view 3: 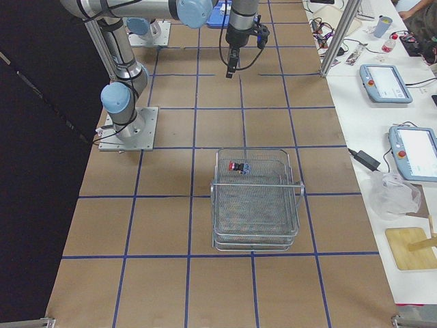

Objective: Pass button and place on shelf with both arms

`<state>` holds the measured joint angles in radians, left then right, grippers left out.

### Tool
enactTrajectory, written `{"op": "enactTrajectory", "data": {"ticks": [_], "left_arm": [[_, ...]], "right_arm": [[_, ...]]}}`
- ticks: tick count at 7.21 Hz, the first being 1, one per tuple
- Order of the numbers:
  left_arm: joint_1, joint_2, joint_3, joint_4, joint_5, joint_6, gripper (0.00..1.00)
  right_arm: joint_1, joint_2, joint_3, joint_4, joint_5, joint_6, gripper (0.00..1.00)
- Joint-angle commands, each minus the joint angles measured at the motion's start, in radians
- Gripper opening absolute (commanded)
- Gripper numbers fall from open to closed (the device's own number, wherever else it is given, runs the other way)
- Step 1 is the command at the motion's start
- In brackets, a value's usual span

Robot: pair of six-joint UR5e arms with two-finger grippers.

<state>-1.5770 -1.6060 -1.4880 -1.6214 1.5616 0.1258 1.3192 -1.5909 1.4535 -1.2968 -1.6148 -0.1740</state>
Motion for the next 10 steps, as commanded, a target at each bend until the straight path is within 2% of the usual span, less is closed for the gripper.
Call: {"op": "enactTrajectory", "data": {"ticks": [1,2,3,8,10], "left_arm": [[-0.001,0.0,0.002,0.0,0.0,0.0,1.0],[-0.001,0.0,0.002,0.0,0.0,0.0,1.0],[-0.001,0.0,0.002,0.0,-0.001,0.0,1.0],[-0.001,-0.002,0.003,0.0,-0.002,0.0,1.0],[0.002,0.0,0.003,0.0,-0.001,0.0,1.0]], "right_arm": [[0.09,-0.069,0.062,0.014,0.01,0.086,1.0],[0.138,-0.084,0.114,0.004,0.013,0.232,1.0],[0.196,-0.11,0.137,0.001,0.012,0.257,1.0],[0.241,-0.138,0.149,-0.032,0.035,0.257,1.0],[0.27,-0.19,0.215,-0.055,0.035,0.261,1.0]]}}
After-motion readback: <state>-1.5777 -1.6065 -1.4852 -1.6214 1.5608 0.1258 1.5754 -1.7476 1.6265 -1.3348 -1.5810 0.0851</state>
